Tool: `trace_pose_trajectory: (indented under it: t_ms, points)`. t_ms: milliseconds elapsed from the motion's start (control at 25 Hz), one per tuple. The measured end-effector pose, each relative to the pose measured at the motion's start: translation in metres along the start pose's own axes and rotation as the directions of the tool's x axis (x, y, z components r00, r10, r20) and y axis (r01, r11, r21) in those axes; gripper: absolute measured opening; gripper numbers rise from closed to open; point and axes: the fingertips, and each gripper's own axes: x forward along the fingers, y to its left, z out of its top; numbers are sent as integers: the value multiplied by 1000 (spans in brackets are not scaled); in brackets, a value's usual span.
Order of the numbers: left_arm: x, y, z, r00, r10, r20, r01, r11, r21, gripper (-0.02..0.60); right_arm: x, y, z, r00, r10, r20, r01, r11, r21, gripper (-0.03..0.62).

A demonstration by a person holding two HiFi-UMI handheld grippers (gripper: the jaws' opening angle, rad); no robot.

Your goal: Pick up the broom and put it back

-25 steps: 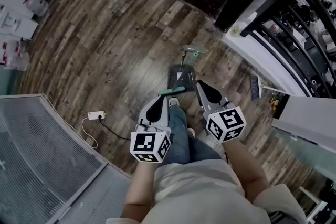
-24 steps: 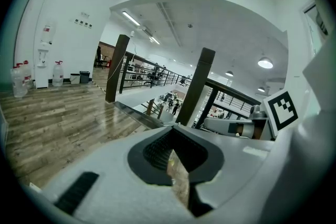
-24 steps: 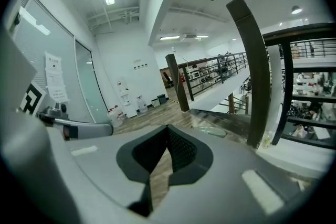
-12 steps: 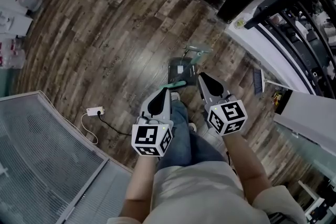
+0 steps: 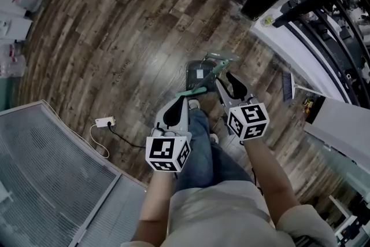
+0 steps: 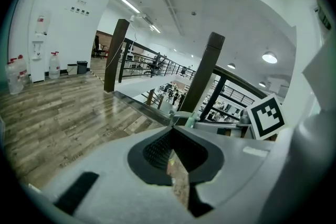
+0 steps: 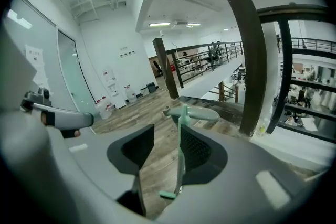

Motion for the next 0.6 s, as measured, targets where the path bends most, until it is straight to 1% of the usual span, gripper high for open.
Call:
trace_pose_trajectory:
  t_ms: [280, 600]
  points:
    - [13, 12, -7, 1000, -7, -20, 7, 1000, -8, 3, 24, -13, -18, 999, -24, -38, 24, 1000, 7, 196]
    - [31, 18, -9, 999, -14, -39, 14, 1000, -2, 3, 48, -29, -34, 997, -35, -72, 36, 999, 11, 198]
